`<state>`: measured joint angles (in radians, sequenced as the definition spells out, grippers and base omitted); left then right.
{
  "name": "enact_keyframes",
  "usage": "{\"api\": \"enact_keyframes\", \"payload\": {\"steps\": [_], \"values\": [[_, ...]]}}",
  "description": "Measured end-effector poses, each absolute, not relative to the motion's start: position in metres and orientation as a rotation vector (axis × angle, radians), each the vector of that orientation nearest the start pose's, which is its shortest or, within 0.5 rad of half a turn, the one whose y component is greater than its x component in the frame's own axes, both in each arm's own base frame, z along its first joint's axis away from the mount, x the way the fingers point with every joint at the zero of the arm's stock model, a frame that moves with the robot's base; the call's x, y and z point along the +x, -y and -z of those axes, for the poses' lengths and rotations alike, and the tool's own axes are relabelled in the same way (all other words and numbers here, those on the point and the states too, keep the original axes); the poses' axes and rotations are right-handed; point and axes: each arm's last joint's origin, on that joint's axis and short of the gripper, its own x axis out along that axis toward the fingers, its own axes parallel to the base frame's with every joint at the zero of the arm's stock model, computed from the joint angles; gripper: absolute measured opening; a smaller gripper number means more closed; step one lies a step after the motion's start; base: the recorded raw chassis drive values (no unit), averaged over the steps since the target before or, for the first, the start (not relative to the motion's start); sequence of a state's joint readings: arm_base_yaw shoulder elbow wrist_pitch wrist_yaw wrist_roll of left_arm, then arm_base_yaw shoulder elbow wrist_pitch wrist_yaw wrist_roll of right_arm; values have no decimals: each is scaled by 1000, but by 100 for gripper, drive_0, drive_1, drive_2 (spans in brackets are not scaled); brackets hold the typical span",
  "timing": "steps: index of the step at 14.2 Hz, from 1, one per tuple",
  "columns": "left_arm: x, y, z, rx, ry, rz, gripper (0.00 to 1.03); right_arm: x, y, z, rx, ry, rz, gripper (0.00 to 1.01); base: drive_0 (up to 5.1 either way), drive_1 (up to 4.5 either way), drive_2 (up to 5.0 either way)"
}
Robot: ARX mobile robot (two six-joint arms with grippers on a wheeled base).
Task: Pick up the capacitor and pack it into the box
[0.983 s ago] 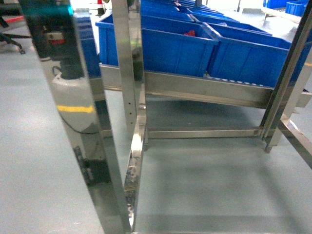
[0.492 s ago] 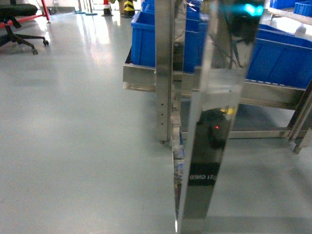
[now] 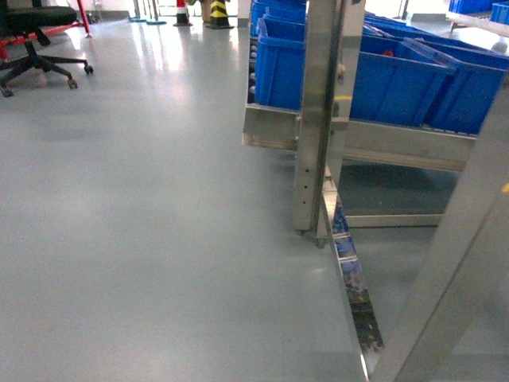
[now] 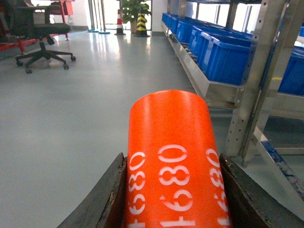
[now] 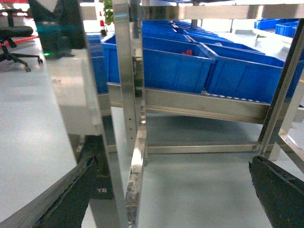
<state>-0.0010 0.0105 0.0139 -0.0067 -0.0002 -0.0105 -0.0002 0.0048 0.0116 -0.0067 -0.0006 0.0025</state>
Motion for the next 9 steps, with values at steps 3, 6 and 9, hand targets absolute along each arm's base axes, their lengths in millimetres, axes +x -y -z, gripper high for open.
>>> {"api": "enact_keyframes", "payload": {"steps": [3, 6, 9], "values": [[98, 0, -167, -10, -4, 2, 44, 97, 0, -167, 2, 1, 0, 98, -499, 246, 246], [98, 0, -167, -11, -3, -1, 44, 97, 0, -167, 2, 4, 0, 98, -499, 246, 246], [98, 0, -167, -10, -4, 1, 44, 97, 0, -166, 2, 0, 0, 98, -499, 246, 246]]}}
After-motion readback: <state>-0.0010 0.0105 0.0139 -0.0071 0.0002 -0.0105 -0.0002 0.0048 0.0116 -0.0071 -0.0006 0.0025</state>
